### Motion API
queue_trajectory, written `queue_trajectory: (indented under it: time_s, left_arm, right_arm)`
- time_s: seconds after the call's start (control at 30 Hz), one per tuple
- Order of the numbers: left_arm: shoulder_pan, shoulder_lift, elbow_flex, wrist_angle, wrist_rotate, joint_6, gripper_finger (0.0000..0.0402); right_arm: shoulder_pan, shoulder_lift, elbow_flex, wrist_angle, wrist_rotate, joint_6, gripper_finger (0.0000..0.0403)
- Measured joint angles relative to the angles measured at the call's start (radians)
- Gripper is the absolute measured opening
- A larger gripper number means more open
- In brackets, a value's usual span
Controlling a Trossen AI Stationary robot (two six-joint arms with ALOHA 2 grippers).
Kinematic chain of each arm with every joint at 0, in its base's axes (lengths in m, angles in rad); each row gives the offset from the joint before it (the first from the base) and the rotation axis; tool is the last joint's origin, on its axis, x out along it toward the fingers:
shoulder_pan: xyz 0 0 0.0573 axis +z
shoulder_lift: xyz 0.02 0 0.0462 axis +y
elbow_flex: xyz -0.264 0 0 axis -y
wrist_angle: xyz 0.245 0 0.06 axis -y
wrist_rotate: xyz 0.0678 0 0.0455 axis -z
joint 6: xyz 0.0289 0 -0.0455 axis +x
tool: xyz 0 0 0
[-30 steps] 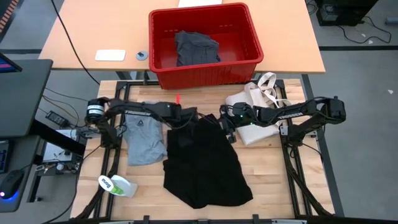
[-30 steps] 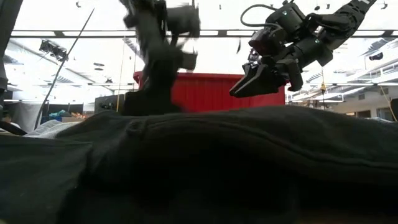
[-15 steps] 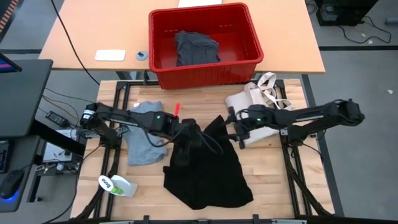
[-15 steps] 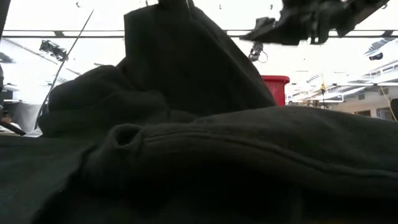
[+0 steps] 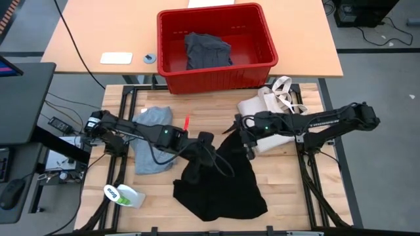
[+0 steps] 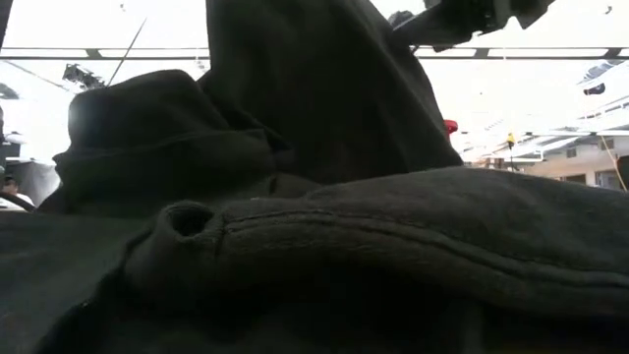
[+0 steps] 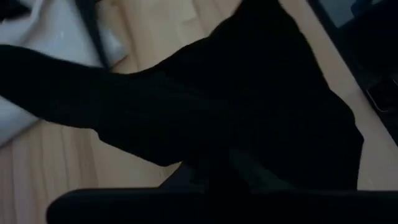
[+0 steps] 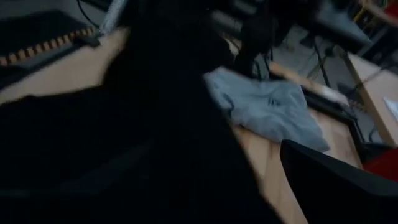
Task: Fold Laundry from Bin
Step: Fold the black shirt
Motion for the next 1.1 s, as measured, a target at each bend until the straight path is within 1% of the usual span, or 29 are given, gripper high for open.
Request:
queue_trajectory:
  time_s: [0.07, 0.1, 0.2, 0.27, 0.37, 0.43, 0.53, 0.63, 0.73, 0.83, 0.93, 1.03, 1.1]
  left_arm:
    - [-0.018, 0.000, 0.000, 0.002, 0.000, 0.033, 0.0016]
    - [-0.026, 0.000, 0.000, 0.003, 0.000, 0.054, 0.0016]
    - [-0.048, 0.000, 0.000, 0.028, -0.015, 0.091, 0.0016]
    - [-0.066, -0.005, 0.000, 0.056, -0.040, 0.112, 0.0016]
    - [-0.101, -0.014, 0.018, 0.056, -0.118, 0.155, 0.0016]
    - [-0.125, -0.015, 0.046, 0.045, -0.189, 0.184, 0.0016]
    - [-0.151, -0.021, 0.077, 0.048, -0.272, 0.226, 0.0016]
    - [-0.166, -0.023, 0.109, 0.038, -0.339, 0.235, 0.0016]
    - [-0.171, -0.024, 0.140, 0.028, -0.351, 0.234, 0.0016]
    - [-0.172, -0.024, 0.146, 0.029, -0.354, 0.226, 0.0016]
    - [-0.172, -0.024, 0.146, 0.013, -0.354, 0.199, 0.0016]
    - [-0.171, -0.024, 0.146, -0.007, -0.359, 0.176, 0.0016]
    - [-0.171, -0.024, 0.146, -0.016, -0.378, 0.174, 0.0016]
  right_arm:
    - [-0.010, 0.022, 0.051, -0.049, 0.003, -0.007, 0.0351]
    - [-0.015, 0.027, 0.071, -0.074, -0.011, -0.011, 0.0352]
    - [-0.034, 0.044, 0.122, -0.152, -0.117, -0.015, 0.0349]
    - [-0.046, 0.052, 0.132, -0.207, -0.164, -0.019, 0.0346]
    - [-0.068, 0.055, 0.127, -0.260, -0.192, -0.021, 0.0339]
    - [-0.081, 0.058, 0.118, -0.267, -0.217, -0.015, 0.0334]
    - [-0.093, 0.058, 0.098, -0.277, -0.312, 0.028, 0.0329]
    - [-0.100, 0.054, 0.088, -0.274, -0.411, 0.098, 0.0325]
    - [-0.097, 0.054, 0.065, -0.222, -0.439, 0.180, 0.0319]
    - [-0.081, 0.054, 0.005, -0.040, -0.432, 0.266, 0.0310]
    - [-0.073, 0.054, -0.040, 0.089, -0.430, 0.297, 0.0292]
    - [-0.065, 0.047, -0.058, 0.139, -0.413, 0.275, 0.0247]
    - [-0.062, 0.047, -0.058, 0.146, -0.408, 0.260, 0.0200]
